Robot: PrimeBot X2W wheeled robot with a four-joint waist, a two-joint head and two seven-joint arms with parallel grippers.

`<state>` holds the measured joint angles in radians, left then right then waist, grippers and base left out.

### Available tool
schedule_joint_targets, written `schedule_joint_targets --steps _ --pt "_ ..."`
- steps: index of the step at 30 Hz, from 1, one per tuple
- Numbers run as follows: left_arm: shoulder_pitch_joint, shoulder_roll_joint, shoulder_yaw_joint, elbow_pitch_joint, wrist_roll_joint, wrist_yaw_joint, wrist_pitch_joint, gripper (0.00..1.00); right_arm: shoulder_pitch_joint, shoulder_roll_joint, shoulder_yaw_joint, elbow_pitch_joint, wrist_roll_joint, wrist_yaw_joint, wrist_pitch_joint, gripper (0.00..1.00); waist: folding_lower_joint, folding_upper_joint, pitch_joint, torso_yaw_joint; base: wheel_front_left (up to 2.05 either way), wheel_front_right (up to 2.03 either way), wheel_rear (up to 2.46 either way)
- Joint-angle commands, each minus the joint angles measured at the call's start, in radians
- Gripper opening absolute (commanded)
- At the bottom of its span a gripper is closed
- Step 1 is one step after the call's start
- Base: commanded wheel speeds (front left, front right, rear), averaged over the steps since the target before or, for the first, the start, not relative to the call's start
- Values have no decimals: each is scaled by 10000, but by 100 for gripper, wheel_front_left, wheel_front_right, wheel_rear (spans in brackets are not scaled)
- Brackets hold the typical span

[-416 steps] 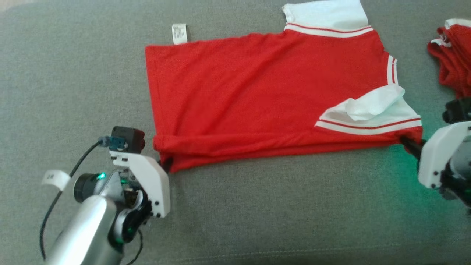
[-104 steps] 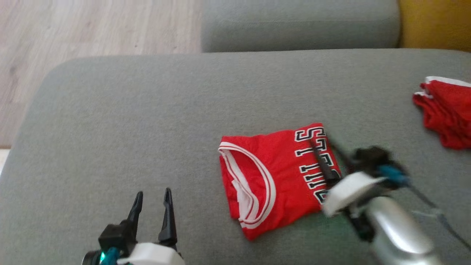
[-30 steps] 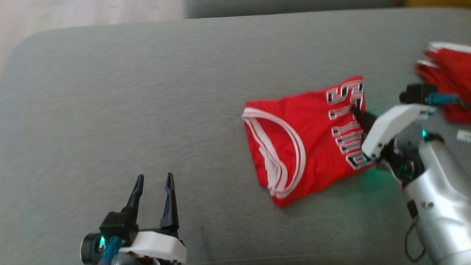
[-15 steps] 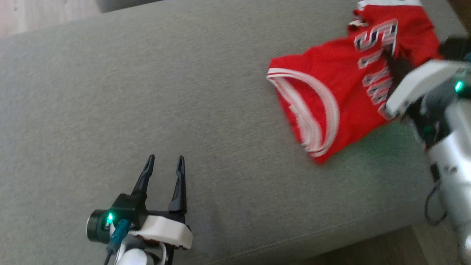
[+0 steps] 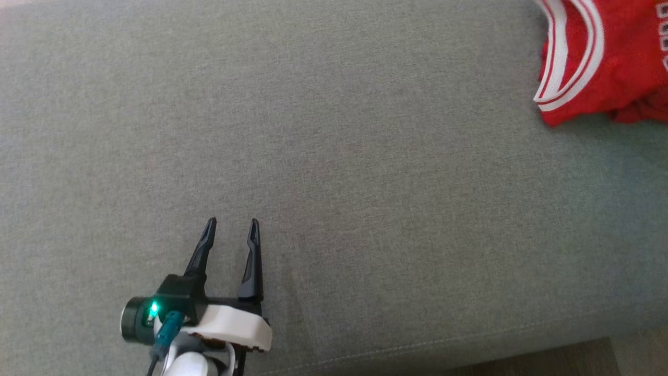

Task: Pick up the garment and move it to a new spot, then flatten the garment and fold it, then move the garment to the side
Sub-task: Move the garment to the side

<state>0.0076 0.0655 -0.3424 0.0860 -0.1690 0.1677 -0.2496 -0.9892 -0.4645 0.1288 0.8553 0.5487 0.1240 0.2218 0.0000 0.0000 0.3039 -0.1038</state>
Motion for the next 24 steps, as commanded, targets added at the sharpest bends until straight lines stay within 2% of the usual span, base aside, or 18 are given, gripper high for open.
schedule_joint_targets --steps 1,3,4,5,6,16,24 --pt "-125 63 283 -369 44 43 -122 100 -255 -276 -112 -33 -249 67 50 0 0 0 -5 7 0 0 0" --pt "-111 78 302 -379 40 56 -122 100 -367 -377 -379 323 -564 67 -47 0 0 0 8 -12 0 0 0" --pt "-118 83 308 -384 40 62 -122 100 -421 -398 -507 495 -733 67 -136 33 0 0 23 -31 0 0 0" --pt "-135 84 305 -384 40 61 -122 100 -460 -410 -555 596 -947 67 -296 94 0 0 36 -50 0 0 0" --pt "-156 83 297 -379 41 57 -122 100 -496 -439 -641 688 -1170 67 -549 100 0 0 42 -67 0 0 0" --pt "-239 38 293 -365 -76 110 -122 100 -169 -423 -609 708 -3030 67 -2616 100 0 0 -235 -153 0 0 0" --pt "-114 -79 315 -351 -392 208 -122 100 1247 -360 -353 -833 -3098 67 -3940 100 0 0 -1218 417 0 0 0"
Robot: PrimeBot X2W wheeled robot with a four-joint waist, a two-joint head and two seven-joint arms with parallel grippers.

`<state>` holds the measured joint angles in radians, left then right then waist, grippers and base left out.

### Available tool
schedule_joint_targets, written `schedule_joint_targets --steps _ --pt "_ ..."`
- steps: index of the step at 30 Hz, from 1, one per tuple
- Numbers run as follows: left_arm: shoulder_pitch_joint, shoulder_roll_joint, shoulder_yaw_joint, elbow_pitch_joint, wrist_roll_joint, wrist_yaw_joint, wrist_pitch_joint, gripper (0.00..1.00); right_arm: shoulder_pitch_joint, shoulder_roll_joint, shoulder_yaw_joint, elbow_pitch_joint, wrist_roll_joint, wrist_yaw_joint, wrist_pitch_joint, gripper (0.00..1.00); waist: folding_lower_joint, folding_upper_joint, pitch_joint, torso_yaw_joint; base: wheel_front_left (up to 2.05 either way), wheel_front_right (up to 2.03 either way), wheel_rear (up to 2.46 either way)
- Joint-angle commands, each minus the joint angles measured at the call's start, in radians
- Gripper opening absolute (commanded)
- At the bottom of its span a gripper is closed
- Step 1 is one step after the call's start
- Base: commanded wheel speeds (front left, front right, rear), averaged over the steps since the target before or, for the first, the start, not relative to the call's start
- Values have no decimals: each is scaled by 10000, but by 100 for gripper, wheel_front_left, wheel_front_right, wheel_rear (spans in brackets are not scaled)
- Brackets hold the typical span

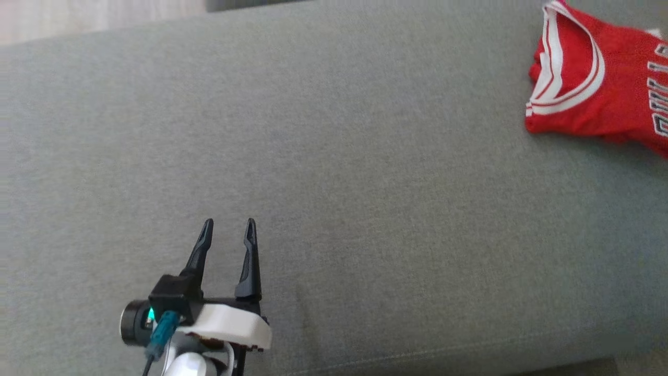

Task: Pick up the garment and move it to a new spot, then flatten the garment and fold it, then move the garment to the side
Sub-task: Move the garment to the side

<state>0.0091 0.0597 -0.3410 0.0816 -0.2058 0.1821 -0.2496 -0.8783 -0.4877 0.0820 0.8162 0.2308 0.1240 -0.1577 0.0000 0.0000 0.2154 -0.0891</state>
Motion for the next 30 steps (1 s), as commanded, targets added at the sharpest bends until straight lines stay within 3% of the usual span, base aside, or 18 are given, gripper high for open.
schedule_joint_targets --steps 1,8,9,17,23,30 --pt "-94 -32 302 -300 -37 91 -122 100 426 -96 154 -773 134 67 -241 100 0 0 -475 374 0 0 0" --pt "111 -76 465 -117 -188 408 -122 100 3507 496 -136 -3862 483 67 -272 100 0 0 -1390 1264 0 0 0" --pt "111 -76 465 -117 -188 408 -122 100 3507 496 -136 -3862 483 67 -272 100 0 0 -1390 1264 0 0 0" --pt "365 -89 759 247 -319 467 -122 100 7302 2484 -1301 -7289 -389 67 44 100 0 0 -1972 1786 0 0 0" --pt "643 -92 965 460 -200 462 -122 100 9108 3771 -1635 -7660 -1203 67 -472 100 0 0 -2200 1775 0 0 0" --pt "830 -94 1138 622 -68 461 -122 100 10013 4289 -1676 -7262 -1587 67 -954 100 0 0 -2338 1700 0 0 0"
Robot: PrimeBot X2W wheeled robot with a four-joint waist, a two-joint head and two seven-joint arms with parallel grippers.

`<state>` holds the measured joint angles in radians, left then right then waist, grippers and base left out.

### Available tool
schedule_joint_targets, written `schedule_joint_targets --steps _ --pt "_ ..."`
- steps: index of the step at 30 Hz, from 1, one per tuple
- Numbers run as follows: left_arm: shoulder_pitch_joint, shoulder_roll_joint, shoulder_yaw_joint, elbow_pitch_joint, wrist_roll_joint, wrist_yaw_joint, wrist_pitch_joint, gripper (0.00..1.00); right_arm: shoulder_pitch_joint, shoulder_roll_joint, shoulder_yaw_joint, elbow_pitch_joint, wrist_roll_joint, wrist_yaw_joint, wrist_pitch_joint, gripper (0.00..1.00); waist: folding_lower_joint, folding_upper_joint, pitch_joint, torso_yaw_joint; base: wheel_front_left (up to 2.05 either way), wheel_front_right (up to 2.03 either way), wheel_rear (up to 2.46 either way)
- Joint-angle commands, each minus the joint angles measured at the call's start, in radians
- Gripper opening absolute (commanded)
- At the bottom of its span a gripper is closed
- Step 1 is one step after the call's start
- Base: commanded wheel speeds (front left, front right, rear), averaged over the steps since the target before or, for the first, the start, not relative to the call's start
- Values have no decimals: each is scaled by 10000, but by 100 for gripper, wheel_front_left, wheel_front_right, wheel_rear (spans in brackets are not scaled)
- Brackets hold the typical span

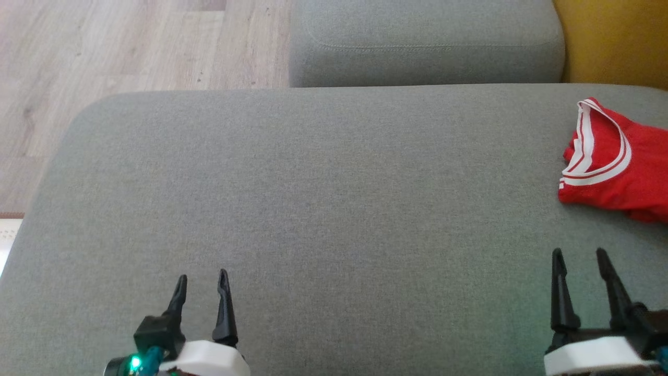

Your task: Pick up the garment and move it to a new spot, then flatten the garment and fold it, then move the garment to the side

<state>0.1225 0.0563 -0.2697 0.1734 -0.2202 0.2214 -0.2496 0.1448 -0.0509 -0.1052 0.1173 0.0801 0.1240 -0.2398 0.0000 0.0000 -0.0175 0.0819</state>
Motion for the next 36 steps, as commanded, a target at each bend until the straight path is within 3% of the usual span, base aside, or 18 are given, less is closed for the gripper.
schedule_joint_targets --steps 1,26,27,31,36 --pt "-288 -59 455 -312 83 71 -122 100 -175 -54 195 -216 -81 67 -160 100 0 0 -16 -17 0 0 0" --pt "-243 -60 390 -595 340 -233 -122 100 -264 6 344 -115 428 67 -219 100 0 0 -10 -15 0 0 0" --pt "-241 -60 388 -622 320 -243 -122 0 -267 6 344 -110 432 67 -219 0 0 0 -11 -23 0 0 0" --pt "161 2 113 291 253 -234 29 0 175 96 136 805 345 -2 -63 0 0 0 -10 -26 0 0 0" --pt "150 33 200 278 -310 -325 110 0 73 94 122 897 898 1 81 0 0 0 0 -58 0 0 0"
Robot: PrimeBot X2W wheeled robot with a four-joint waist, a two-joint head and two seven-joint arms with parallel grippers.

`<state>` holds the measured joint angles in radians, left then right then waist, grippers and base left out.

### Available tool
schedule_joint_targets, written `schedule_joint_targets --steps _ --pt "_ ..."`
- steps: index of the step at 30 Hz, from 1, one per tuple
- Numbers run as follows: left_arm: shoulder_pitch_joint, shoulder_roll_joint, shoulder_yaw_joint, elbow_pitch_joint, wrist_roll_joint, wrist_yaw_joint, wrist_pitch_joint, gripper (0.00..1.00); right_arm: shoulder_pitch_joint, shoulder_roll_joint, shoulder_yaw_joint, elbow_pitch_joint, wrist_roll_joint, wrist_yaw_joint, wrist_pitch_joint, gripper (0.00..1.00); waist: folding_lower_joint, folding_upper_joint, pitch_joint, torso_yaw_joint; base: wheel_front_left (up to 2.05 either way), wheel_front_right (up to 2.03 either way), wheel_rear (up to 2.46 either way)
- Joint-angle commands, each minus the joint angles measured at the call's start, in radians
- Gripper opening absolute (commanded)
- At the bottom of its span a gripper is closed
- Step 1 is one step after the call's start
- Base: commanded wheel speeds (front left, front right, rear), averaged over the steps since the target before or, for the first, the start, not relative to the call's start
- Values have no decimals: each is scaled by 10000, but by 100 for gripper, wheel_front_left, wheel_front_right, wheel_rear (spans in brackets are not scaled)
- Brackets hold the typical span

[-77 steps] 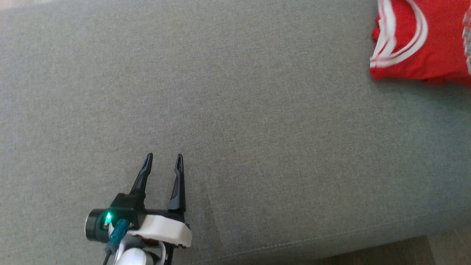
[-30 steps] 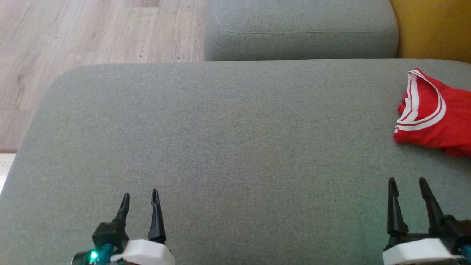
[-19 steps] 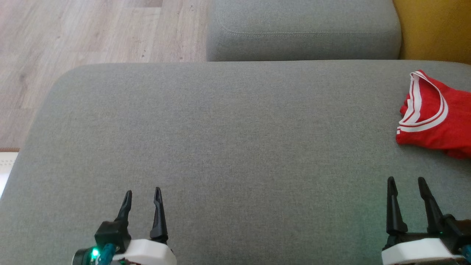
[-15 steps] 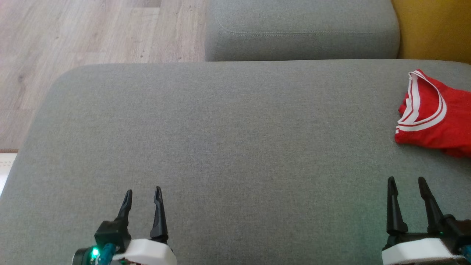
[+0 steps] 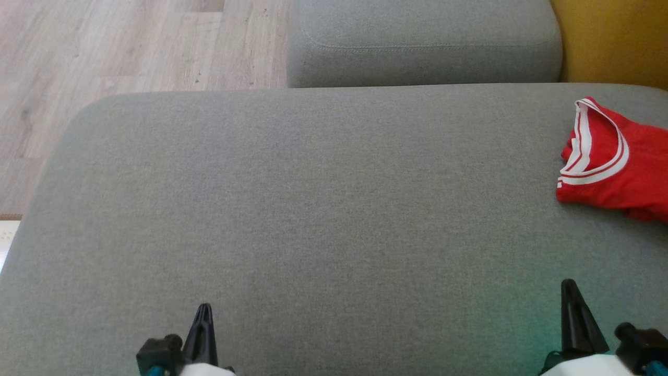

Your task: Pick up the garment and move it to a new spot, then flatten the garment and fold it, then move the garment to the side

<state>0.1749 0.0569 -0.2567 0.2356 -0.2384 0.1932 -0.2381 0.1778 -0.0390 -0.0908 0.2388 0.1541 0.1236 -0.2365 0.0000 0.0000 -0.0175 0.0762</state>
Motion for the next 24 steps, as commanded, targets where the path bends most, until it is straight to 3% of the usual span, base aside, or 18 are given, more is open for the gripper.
schedule_joint_targets --steps 1,24 --pt "-394 36 90 -340 -251 -69 17 0 -277 -25 -24 -317 278 5 77 0 0 0 2 -7 0 0 0" --pt "-893 172 571 -174 -3026 -703 529 0 -765 -42 -59 -253 3028 18 730 0 0 0 40 -151 0 0 0"
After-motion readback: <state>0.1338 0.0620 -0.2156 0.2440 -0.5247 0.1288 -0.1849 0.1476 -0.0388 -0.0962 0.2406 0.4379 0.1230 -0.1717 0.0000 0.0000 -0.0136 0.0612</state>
